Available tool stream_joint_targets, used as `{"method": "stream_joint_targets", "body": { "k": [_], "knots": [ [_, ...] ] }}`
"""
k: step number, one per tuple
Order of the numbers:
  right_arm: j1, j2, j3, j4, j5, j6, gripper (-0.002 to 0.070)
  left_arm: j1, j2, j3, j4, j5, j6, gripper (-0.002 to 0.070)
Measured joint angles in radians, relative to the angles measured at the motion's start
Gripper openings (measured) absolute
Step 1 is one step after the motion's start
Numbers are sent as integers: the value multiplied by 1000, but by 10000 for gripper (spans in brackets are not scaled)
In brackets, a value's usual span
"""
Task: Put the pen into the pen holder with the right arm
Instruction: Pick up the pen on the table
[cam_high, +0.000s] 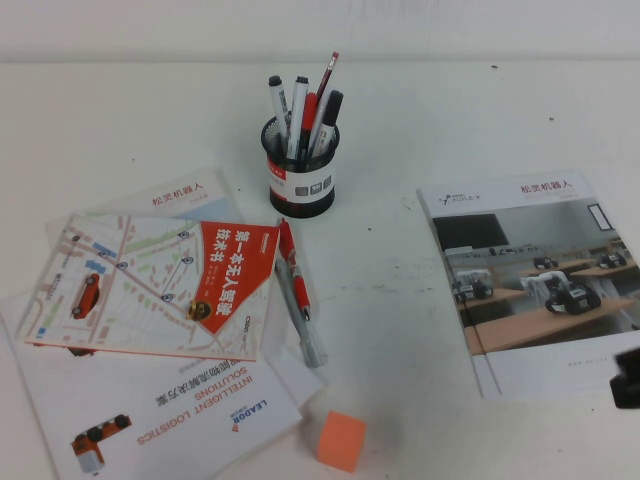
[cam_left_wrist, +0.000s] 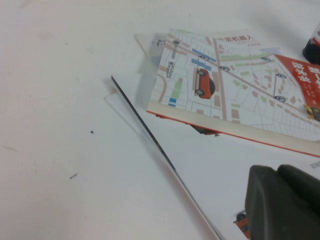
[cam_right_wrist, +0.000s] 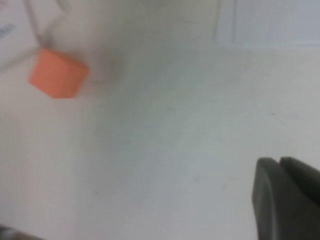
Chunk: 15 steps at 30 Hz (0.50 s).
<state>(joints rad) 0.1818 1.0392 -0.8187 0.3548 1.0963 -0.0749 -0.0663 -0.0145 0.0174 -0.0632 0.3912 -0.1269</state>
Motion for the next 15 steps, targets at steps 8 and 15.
{"method": "stream_joint_targets", "body": {
  "k": [8,15],
  "knots": [
    [266,333,-265,-336,36,213,-20,0,0,0,0,0,0,-3],
    [314,588,-468,-255,-13,223,-20,0,0,0,0,0,0,-3]
  ]
}}
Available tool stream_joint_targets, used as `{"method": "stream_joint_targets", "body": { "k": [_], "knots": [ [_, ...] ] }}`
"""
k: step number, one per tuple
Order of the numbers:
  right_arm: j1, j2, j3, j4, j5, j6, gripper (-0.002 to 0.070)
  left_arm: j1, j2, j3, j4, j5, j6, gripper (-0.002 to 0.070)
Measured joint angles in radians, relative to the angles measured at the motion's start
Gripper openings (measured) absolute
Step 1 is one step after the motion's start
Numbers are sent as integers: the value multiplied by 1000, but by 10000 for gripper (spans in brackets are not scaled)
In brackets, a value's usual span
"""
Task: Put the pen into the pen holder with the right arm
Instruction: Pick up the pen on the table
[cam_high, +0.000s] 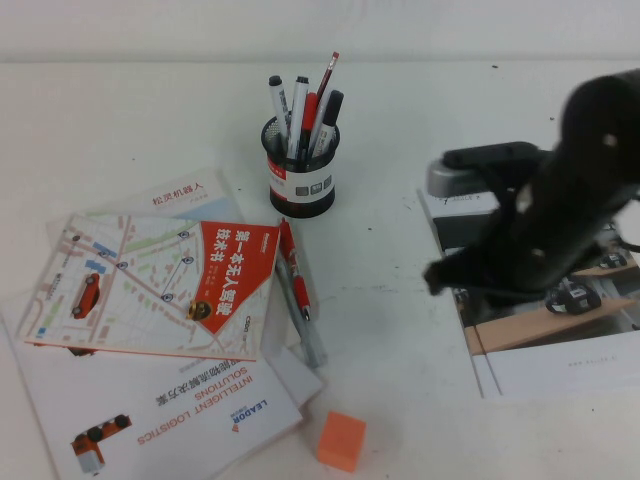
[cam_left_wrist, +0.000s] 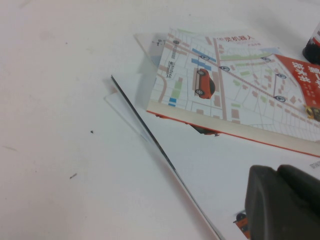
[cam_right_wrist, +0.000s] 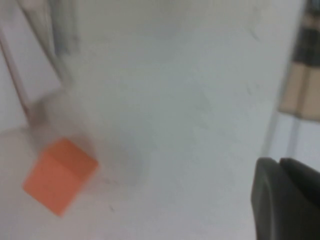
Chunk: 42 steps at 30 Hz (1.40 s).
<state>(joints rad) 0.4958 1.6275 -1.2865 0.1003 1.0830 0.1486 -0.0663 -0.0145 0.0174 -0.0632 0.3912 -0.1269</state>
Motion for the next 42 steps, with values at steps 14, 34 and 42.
{"method": "stream_joint_targets", "body": {
  "k": [14,34,42],
  "knots": [
    [97,367,-420,-122,127,-35,-20,0,0,0,0,0,0,-2],
    [203,674,-873,-147,146,-31,143,0,0,0,0,0,0,-3],
    [226,767,-924,-145,150,-31,268,0,0,0,-2,0,0,-3]
  ]
}}
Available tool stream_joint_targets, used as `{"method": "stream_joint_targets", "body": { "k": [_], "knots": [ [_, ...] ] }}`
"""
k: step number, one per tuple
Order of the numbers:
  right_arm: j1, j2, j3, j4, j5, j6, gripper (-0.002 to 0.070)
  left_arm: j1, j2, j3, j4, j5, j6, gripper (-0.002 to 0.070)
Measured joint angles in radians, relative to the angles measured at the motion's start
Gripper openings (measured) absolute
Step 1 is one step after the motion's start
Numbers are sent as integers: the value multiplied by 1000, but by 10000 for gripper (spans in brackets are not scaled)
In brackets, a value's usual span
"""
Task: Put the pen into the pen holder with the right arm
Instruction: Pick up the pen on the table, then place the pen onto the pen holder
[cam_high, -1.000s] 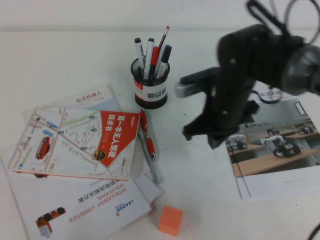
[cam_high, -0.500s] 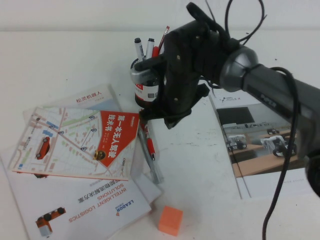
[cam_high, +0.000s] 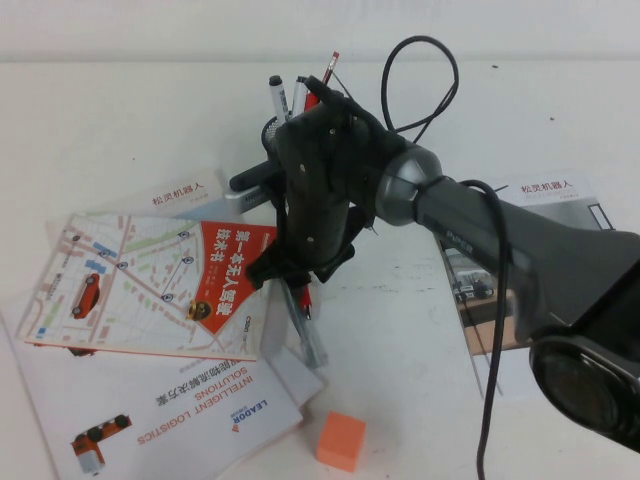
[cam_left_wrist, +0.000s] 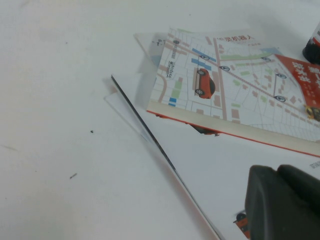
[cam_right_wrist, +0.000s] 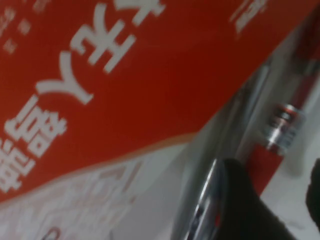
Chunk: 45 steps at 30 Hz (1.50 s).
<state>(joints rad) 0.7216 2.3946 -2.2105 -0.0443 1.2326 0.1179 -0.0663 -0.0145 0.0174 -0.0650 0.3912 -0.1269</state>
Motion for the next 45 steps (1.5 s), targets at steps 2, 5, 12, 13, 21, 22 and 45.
{"method": "stream_joint_targets", "body": {
  "k": [2,5,12,13,21,22,45],
  "knots": [
    [0,10,-15,-8,0,9,269,0,0,0,0,0,0,-2],
    [0,23,-30,-22,0,11,250,0,0,0,0,0,0,-3],
    [0,33,-35,-20,-2,18,121,0,0,0,0,0,0,-3],
    [0,35,-36,-20,-2,18,88,0,0,0,0,0,0,-3],
    [-10,6,-29,71,0,45,67,0,0,0,0,0,0,-3],
    [-10,-8,-17,83,1,45,67,0,0,0,0,0,0,-3],
    [-10,-978,1375,30,-1507,274,59,0,0,0,0,0,0,-2]
  ]
}}
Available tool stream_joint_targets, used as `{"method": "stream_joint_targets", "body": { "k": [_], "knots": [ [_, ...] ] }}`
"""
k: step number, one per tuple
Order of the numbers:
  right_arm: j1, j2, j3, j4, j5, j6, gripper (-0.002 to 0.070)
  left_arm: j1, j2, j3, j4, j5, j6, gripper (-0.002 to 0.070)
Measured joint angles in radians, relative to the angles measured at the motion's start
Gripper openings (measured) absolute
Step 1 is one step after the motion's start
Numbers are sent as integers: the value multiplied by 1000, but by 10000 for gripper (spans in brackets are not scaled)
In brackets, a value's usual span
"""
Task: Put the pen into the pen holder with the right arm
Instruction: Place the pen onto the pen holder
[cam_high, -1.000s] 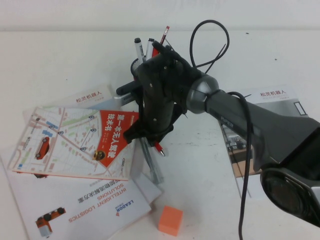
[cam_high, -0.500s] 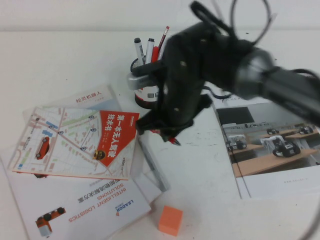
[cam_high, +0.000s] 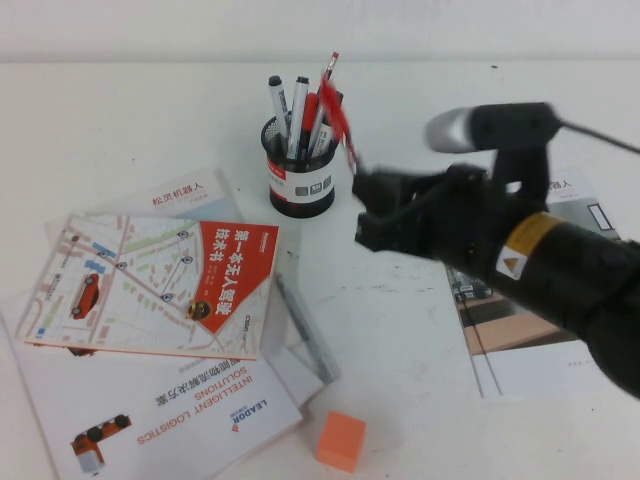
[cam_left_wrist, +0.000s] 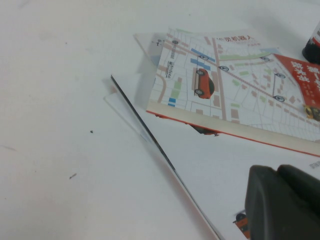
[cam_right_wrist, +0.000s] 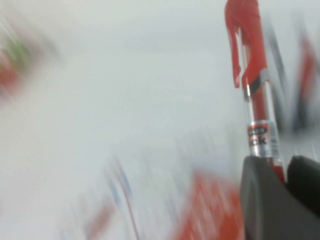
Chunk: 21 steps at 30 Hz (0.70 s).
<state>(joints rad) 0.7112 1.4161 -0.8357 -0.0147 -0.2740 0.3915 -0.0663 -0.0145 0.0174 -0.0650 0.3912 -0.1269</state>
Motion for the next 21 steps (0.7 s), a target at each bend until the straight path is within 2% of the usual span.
{"method": "stream_joint_targets", "body": {
  "k": [3,5,10,14,21],
  "knots": [
    [0,9,66,-64,-342,-28,59,0,0,0,0,0,0,-3],
    [0,39,71,-79,-497,-40,59,0,0,0,0,0,0,-3],
    [0,189,37,24,-765,-82,59,0,0,0,0,0,0,-3],
    [-5,339,-36,53,-845,-76,59,0,0,0,0,0,0,-3],
    [-46,498,-228,-50,-807,-50,59,0,0,0,0,0,0,-3]
  ]
}}
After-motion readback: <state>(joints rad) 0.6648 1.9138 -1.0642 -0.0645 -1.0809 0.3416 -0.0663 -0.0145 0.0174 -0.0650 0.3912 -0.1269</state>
